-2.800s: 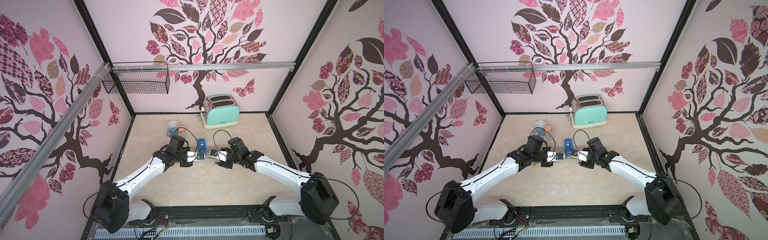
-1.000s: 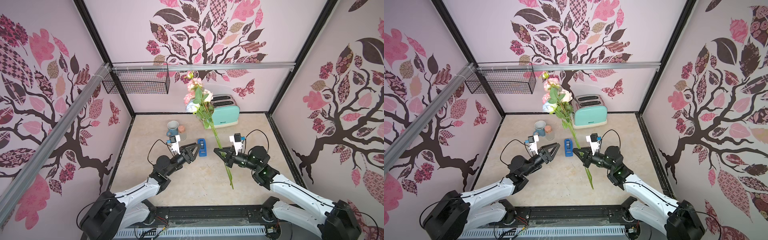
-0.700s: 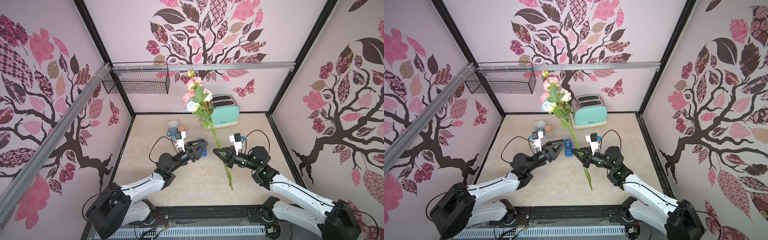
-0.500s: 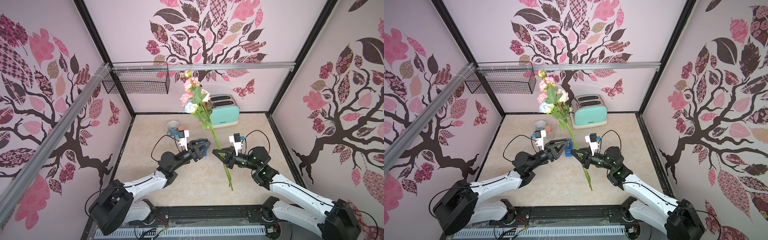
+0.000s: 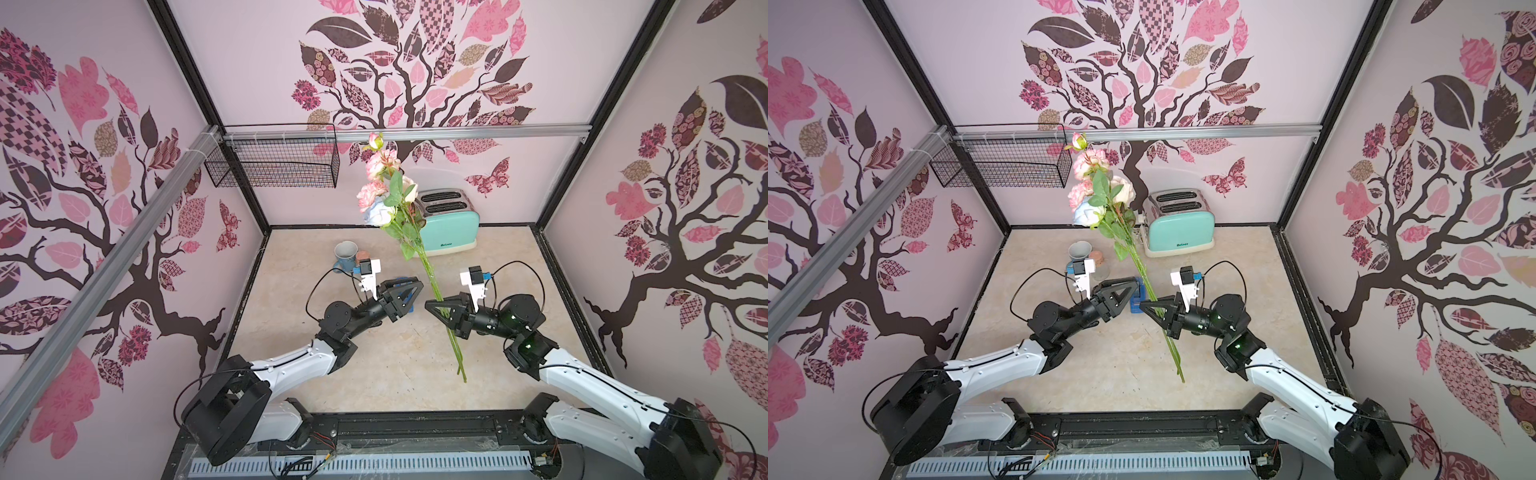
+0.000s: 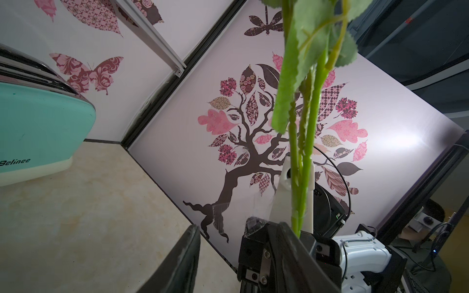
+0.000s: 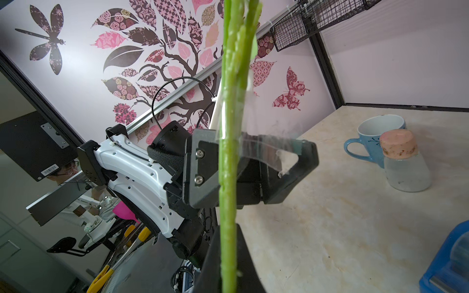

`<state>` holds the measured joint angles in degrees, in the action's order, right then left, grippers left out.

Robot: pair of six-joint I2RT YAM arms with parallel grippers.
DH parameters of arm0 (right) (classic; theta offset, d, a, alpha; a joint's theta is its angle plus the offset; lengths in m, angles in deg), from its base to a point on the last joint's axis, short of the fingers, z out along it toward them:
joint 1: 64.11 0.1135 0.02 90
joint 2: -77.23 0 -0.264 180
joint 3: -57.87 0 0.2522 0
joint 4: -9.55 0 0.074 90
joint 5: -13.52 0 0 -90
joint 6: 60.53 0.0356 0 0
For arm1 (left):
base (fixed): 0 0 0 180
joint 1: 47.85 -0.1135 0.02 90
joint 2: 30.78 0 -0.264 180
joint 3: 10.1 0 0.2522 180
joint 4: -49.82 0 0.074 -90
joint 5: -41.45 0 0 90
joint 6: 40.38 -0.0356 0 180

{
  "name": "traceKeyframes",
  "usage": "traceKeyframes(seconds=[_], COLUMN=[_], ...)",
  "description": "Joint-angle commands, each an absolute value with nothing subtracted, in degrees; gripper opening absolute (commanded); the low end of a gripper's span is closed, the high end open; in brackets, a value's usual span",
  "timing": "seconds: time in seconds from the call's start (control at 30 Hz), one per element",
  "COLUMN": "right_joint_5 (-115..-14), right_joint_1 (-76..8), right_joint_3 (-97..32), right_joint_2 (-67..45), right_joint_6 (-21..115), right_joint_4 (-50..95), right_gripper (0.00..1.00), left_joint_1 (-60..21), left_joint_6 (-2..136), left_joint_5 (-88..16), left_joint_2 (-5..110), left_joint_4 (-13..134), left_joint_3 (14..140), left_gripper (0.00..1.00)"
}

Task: Wrap bouquets with tape
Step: Wrap the tape around the bouquet.

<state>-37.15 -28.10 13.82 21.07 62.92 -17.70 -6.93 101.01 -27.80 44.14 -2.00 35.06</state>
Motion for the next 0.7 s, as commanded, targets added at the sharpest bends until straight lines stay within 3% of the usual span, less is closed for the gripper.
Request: traceKeyframes(seconds=[0.0,0.2,0.4,0.5,0.67], right_joint_5=[-35.8,-34.3,-33.1,-33.0,-35.7], right_joint_1=[-27.6,-27.5,-27.4,-27.4,-27.5], right_joint_3=[13.4,13.8,14.1,14.4,14.6], right_joint_2=[22.0,22.2,22.7,22.9,23.5], right_joint_6=[63.1,64.3,64.9,65.3,63.4], right_joint_4=[-20.0,-22.5,-23.5,-24.1,-21.5], right_gripper=[0.0,0.0,0.0,0.0,0.0], left_joint_1=[-6.8,-6.9,-6.9,-6.9,-6.8], left_joint_6=[100.7,101.6,101.3,102.6,102.1], left_joint_5=[-28.1,-27.3,-27.7,-26.2,-26.4], left_joint_2=[43.0,43.9,43.9,44.3,42.9], left_joint_4=[-3.5,-3.8,-3.6,-3.9,-3.6], left_joint_3=[37.2,38.1,38.7,39.8,39.1], left_gripper=[0.5,0.46,0.5,0.43,0.18])
